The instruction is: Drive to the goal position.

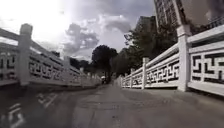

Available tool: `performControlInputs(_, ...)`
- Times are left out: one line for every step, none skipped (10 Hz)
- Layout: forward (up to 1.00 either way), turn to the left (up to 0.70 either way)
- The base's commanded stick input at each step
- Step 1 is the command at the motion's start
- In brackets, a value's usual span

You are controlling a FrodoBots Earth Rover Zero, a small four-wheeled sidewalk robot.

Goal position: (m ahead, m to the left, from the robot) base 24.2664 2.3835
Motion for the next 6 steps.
performControlInputs(0.45, 0.11)
performControlInputs(0.45, 0.26)
performControlInputs(0.45, 0.06)
performControlInputs(0.45, 0.0)
performControlInputs(0.45, 0.0)
performControlInputs(0.45, 0.0)
